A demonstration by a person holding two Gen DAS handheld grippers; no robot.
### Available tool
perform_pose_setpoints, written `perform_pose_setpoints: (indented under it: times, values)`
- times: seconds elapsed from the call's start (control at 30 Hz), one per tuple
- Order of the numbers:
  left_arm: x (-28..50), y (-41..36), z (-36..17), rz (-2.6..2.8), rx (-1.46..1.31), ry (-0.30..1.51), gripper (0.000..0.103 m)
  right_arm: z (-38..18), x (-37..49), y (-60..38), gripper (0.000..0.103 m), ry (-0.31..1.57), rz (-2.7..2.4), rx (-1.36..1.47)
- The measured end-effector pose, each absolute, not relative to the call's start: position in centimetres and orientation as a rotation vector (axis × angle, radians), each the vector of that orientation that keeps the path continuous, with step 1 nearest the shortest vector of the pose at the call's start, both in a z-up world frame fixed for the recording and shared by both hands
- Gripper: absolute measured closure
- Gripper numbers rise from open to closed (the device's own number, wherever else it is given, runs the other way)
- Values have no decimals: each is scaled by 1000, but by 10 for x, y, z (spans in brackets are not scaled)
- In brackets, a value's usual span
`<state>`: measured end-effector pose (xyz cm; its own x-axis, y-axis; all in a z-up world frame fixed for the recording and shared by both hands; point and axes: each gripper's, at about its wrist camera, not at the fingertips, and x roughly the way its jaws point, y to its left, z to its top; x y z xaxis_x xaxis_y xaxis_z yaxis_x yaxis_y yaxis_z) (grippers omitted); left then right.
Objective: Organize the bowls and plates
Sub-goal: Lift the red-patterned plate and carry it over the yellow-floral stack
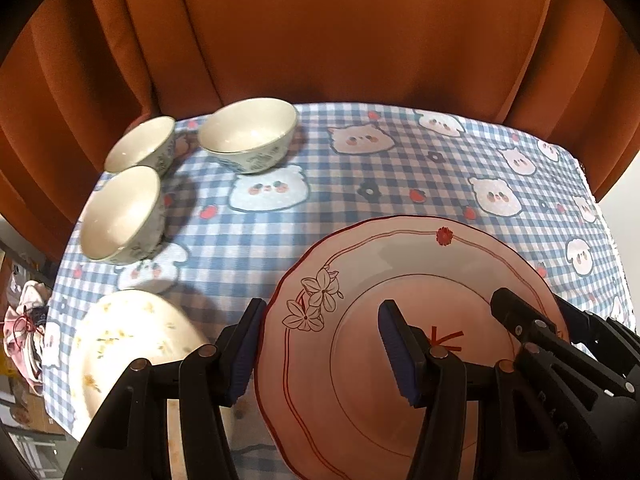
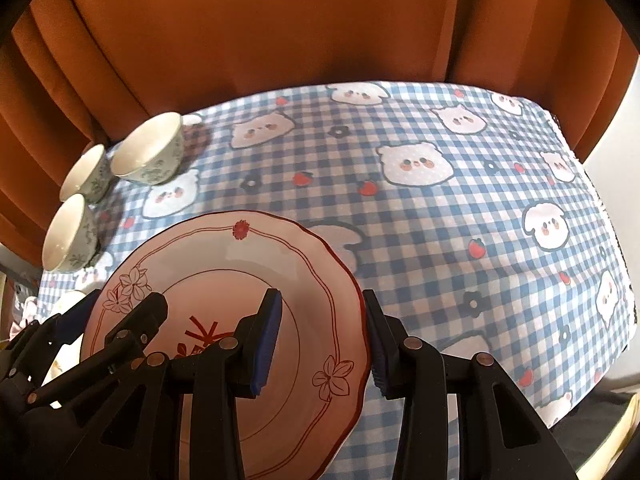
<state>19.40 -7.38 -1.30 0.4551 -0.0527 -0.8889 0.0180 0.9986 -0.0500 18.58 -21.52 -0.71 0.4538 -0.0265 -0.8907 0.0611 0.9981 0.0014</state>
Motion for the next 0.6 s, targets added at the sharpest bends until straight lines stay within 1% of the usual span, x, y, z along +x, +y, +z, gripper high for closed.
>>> perform_pose_setpoints:
  times: [0.6]
  values:
    - [154,32,-10,-16,-89,1070,45,4,146,-111,59,1038,-7,5]
